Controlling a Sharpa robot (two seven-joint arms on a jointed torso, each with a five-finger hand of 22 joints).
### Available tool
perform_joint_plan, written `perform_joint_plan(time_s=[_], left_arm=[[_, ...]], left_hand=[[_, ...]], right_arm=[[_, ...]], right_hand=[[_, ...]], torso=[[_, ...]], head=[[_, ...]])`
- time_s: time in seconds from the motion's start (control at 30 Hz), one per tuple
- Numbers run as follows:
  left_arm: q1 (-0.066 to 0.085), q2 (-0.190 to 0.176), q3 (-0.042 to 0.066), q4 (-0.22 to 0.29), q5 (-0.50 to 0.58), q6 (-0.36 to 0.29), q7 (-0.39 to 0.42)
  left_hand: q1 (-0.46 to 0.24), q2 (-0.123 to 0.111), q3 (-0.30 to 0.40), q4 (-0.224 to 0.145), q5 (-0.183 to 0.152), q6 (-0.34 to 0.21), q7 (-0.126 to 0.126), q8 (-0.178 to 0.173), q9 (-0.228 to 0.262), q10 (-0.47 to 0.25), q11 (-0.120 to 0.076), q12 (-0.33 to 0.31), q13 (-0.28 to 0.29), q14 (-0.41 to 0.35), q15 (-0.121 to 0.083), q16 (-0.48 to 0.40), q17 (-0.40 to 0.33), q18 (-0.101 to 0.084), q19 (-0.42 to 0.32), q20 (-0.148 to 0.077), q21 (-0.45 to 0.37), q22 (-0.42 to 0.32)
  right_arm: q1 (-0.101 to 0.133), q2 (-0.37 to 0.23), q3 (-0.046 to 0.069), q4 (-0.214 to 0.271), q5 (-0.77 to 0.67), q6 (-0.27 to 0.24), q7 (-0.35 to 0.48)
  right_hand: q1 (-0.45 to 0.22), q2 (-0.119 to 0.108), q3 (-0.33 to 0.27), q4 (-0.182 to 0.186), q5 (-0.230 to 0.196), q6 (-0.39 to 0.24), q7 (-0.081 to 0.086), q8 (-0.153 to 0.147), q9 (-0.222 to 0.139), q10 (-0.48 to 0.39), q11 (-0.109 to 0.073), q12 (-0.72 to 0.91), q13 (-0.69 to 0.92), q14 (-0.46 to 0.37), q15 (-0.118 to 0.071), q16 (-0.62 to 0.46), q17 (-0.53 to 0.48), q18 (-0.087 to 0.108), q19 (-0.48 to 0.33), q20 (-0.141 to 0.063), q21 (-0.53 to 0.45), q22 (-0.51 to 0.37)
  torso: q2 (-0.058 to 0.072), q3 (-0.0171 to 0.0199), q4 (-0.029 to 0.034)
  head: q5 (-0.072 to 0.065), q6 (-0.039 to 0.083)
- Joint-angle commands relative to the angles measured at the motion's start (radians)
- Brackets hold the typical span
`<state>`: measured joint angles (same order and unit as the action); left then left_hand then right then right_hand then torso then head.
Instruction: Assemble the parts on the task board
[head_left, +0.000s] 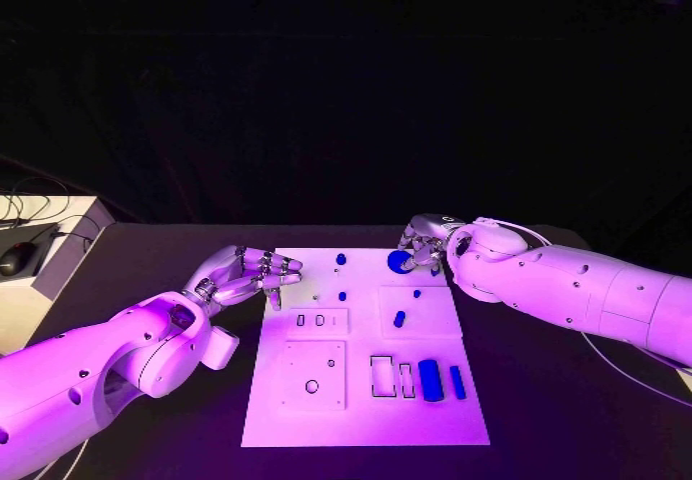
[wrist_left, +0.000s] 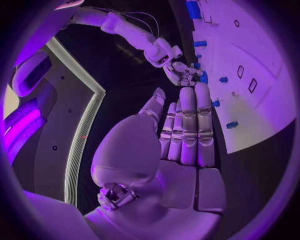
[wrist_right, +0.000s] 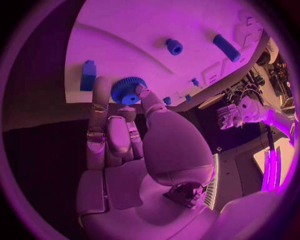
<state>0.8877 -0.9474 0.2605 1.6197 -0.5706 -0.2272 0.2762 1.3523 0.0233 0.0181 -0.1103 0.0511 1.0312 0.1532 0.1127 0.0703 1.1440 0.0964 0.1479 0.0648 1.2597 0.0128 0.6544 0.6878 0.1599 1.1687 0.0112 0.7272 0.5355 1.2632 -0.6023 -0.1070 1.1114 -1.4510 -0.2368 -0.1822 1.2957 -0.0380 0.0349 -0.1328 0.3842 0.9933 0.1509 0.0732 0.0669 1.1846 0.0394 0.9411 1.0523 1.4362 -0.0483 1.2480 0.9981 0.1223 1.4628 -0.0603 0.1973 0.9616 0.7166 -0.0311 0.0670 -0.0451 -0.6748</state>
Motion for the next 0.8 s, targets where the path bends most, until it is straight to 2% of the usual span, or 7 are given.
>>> perform_joint_plan(time_s=[0.03, 0.13, 0.17, 0.2, 0.27, 0.37, 0.8], left_arm=[[-0.001, 0.0, 0.0, 0.002, 0.004, 0.018, 0.013], [-0.001, -0.001, 0.0, 0.002, 0.004, 0.018, 0.013], [-0.001, -0.001, 0.0, 0.002, 0.004, 0.018, 0.013], [-0.001, -0.001, 0.0, 0.002, 0.004, 0.018, 0.013], [-0.001, -0.001, 0.0, 0.002, 0.004, 0.018, 0.013], [-0.001, -0.002, 0.0, 0.002, 0.004, 0.019, 0.012], [-0.001, -0.003, 0.0, 0.002, 0.004, 0.021, 0.01]], left_hand=[[0.002, 0.0, -0.002, 0.001, -0.001, -0.007, 0.002, 0.0, -0.001, 0.005, -0.001, -0.005, 0.0, 0.004, 0.0, 0.003, -0.001, 0.011, 0.009, -0.001, -0.004, 0.002], [0.002, 0.0, -0.002, 0.001, -0.001, -0.007, 0.002, 0.0, -0.001, 0.005, -0.001, -0.005, 0.0, 0.004, 0.0, 0.003, -0.001, 0.011, 0.009, -0.001, -0.004, 0.002], [0.002, 0.0, -0.002, 0.001, -0.001, -0.007, 0.002, 0.0, -0.001, 0.005, -0.001, -0.005, 0.0, 0.004, 0.0, 0.003, -0.001, 0.011, 0.009, -0.001, -0.004, 0.002], [0.001, 0.0, -0.002, 0.001, -0.001, -0.007, 0.002, 0.0, -0.001, 0.005, -0.001, -0.005, 0.0, 0.004, 0.0, 0.005, -0.001, 0.011, 0.009, -0.001, -0.004, 0.003], [0.001, 0.0, -0.003, 0.002, -0.001, -0.007, 0.002, -0.001, -0.001, 0.005, -0.001, -0.005, 0.0, 0.004, 0.0, 0.006, -0.001, 0.011, 0.01, -0.002, -0.004, 0.003], [0.0, 0.0, -0.003, 0.002, -0.001, -0.007, 0.001, 0.0, -0.001, 0.006, -0.001, -0.005, 0.0, 0.005, 0.0, 0.008, -0.001, 0.011, 0.01, -0.002, -0.003, 0.005], [0.0, 0.0, -0.003, 0.002, -0.001, -0.007, 0.002, -0.001, -0.001, 0.005, -0.001, -0.005, 0.0, 0.004, 0.0, 0.011, -0.001, 0.011, 0.01, -0.002, -0.002, 0.007]], right_arm=[[-0.001, 0.001, -0.001, -0.002, -0.011, 0.031, -0.014], [-0.001, 0.001, -0.001, -0.003, -0.009, 0.041, -0.015], [-0.001, 0.001, -0.001, -0.003, -0.008, 0.043, -0.015], [-0.001, 0.001, -0.002, -0.003, -0.007, 0.046, -0.015], [-0.001, 0.001, -0.002, -0.003, -0.006, 0.049, -0.016], [-0.001, 0.001, -0.002, -0.004, -0.005, 0.054, -0.018], [-0.001, 0.0, -0.002, -0.005, 0.007, 0.075, -0.021]], right_hand=[[-0.01, 0.005, 0.003, -0.006, 0.034, 0.01, 0.004, -0.007, -0.001, 0.019, -0.011, 0.007, 0.003, 0.006, 0.004, 0.004, 0.002, 0.017, 0.025, 0.006, -0.005, 0.004], [-0.019, 0.012, 0.015, -0.009, 0.073, 0.017, 0.003, -0.008, -0.001, 0.02, -0.013, 0.009, 0.007, 0.005, 0.003, 0.005, 0.003, 0.017, 0.025, 0.005, -0.006, 0.009], [-0.04, 0.01, 0.041, -0.015, 0.089, 0.021, 0.003, -0.01, -0.002, 0.021, -0.015, 0.01, 0.011, 0.006, 0.002, 0.008, 0.005, 0.017, 0.025, 0.004, -0.007, 0.016], [-0.051, 0.01, 0.072, -0.025, 0.076, 0.021, 0.003, -0.011, -0.002, 0.022, -0.015, 0.01, 0.015, 0.005, 0.001, 0.009, 0.007, 0.016, 0.024, 0.003, -0.009, 0.022], [-0.067, 0.007, 0.097, -0.026, 0.096, 0.023, 0.002, -0.01, -0.002, 0.022, -0.015, 0.009, 0.015, 0.006, 0.001, 0.009, 0.008, 0.016, 0.025, 0.003, -0.011, 0.026], [-0.092, -0.01, 0.135, -0.028, 0.098, 0.019, 0.003, -0.01, -0.002, 0.024, -0.015, 0.007, 0.019, 0.006, 0.002, 0.011, 0.01, 0.016, 0.028, 0.004, -0.017, 0.039], [-0.105, -0.03, 0.123, -0.003, 0.126, -0.009, 0.007, -0.008, 0.0, 0.015, -0.01, -0.001, 0.016, 0.006, 0.006, 0.013, 0.013, 0.018, 0.031, 0.008, -0.033, 0.048]], torso=[[0.0, -0.0003, 0.0007], [0.0, -0.0003, 0.0005], [0.0, -0.0004, 0.0003], [0.0, -0.0003, 0.0002], [0.0, -0.0004, 0.0002], [0.0, -0.0004, 0.0008], [0.0, 0.0001, 0.0006]], head=[[0.001, -0.001], [0.001, -0.001], [0.001, -0.002], [0.002, -0.002], [0.002, -0.003], [0.002, -0.003], [0.003, -0.005]])
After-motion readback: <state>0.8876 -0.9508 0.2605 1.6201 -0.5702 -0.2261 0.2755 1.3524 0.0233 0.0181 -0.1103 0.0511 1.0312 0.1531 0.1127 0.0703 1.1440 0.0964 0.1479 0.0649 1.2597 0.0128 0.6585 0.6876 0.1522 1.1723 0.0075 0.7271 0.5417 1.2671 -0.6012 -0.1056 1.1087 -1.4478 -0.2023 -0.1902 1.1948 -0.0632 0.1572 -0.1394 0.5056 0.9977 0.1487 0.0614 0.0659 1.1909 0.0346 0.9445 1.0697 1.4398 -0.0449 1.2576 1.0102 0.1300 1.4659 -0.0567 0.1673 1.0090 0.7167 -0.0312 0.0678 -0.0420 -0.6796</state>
